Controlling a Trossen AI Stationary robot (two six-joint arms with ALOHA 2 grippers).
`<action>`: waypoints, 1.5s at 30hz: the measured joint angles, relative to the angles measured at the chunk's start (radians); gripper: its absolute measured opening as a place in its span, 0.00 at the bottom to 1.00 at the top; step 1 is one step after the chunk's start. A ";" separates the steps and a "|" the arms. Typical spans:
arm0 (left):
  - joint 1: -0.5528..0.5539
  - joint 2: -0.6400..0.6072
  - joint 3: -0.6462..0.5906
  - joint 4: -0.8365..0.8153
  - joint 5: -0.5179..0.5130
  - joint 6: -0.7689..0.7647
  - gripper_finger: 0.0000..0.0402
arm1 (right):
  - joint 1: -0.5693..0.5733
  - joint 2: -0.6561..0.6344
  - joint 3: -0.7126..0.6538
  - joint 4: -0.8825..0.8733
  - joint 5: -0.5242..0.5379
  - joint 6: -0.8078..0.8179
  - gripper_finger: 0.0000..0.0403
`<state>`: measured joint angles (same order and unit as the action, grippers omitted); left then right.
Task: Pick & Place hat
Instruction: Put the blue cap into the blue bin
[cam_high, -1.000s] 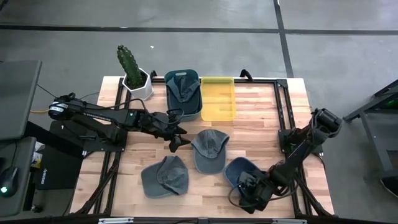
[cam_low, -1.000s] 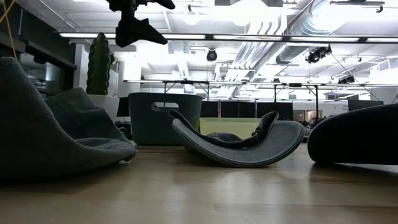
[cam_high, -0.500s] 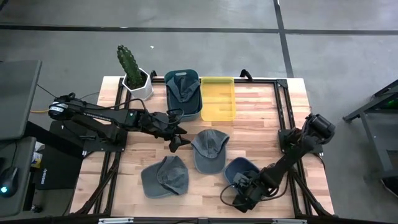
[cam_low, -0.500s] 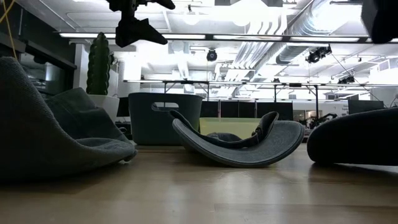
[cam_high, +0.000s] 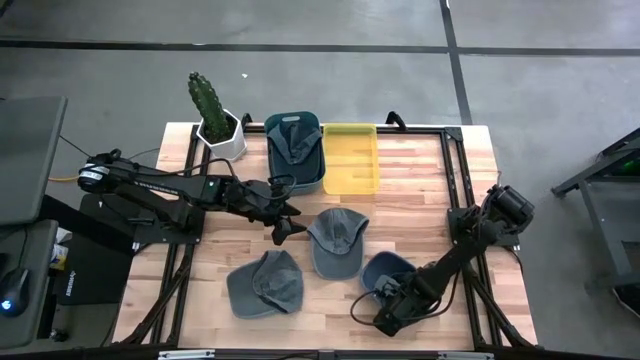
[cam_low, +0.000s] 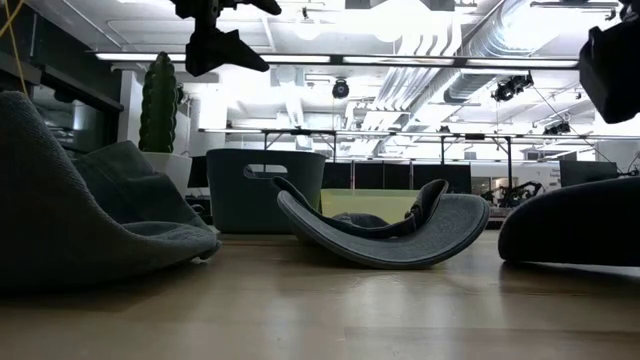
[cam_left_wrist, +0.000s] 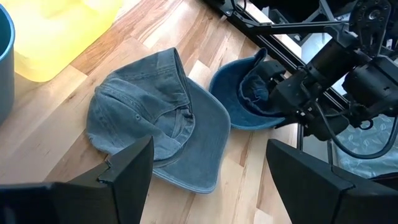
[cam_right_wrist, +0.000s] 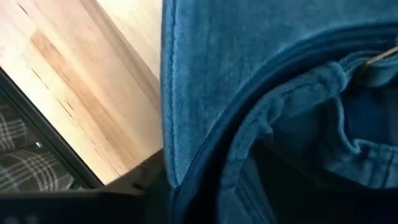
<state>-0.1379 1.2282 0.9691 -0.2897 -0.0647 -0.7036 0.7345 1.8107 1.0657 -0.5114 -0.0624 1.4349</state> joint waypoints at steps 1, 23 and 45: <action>0.000 0.000 0.000 0.000 0.000 0.000 0.71 | -0.002 0.000 0.000 0.000 -0.006 0.000 0.41; 0.000 0.000 0.000 0.003 0.011 -0.008 0.71 | -0.027 -0.088 0.000 -0.088 -0.100 -0.022 0.03; 0.000 0.000 0.000 0.011 0.007 -0.050 0.71 | -0.029 -0.385 0.001 -0.486 0.013 -0.166 0.03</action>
<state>-0.1379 1.2282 0.9691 -0.2790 -0.0582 -0.7539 0.7050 1.4254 1.0664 -0.9974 -0.0493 1.2691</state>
